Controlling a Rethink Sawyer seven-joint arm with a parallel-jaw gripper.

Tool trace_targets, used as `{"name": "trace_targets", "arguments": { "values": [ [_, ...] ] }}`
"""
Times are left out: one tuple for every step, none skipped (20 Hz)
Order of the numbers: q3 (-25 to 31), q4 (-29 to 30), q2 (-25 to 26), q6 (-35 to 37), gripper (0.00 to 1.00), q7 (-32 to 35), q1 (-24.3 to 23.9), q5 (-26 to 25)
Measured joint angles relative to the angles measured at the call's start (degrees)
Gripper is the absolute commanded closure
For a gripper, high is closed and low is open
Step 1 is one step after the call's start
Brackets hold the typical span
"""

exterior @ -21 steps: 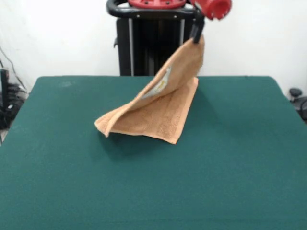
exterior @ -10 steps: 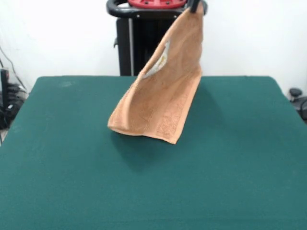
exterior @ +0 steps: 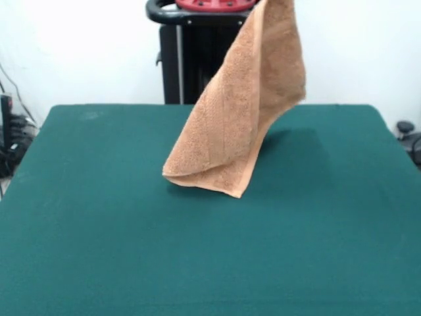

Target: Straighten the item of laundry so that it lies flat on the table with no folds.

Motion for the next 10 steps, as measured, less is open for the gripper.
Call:
{"name": "trace_targets", "arguments": {
  "values": [
    [0.0,-0.3,0.0,0.0,1.00,0.0,0.1,0.0],
    [0.0,-0.9,0.0,0.0,1.00,0.0,0.2,0.0],
    [0.0,-1.3,0.0,0.0,1.00,0.0,0.4,0.0],
    [0.0,-1.6,0.0,0.0,1.00,0.0,0.5,0.0],
    [0.0,-2.1,0.0,0.2,1.00,0.0,0.6,0.0],
    [0.0,-2.4,0.0,0.4,1.00,0.0,0.6,0.0],
    [0.0,-3.3,0.0,1.1,1.00,0.0,0.8,-0.1],
    [-0.1,-3.9,0.1,2.0,1.00,0.0,0.9,-0.1],
    [-0.1,-4.6,0.1,2.8,1.00,0.0,1.0,-0.1],
    [-0.1,-4.9,0.1,3.2,1.00,0.0,1.0,-0.1]
  ]
}}
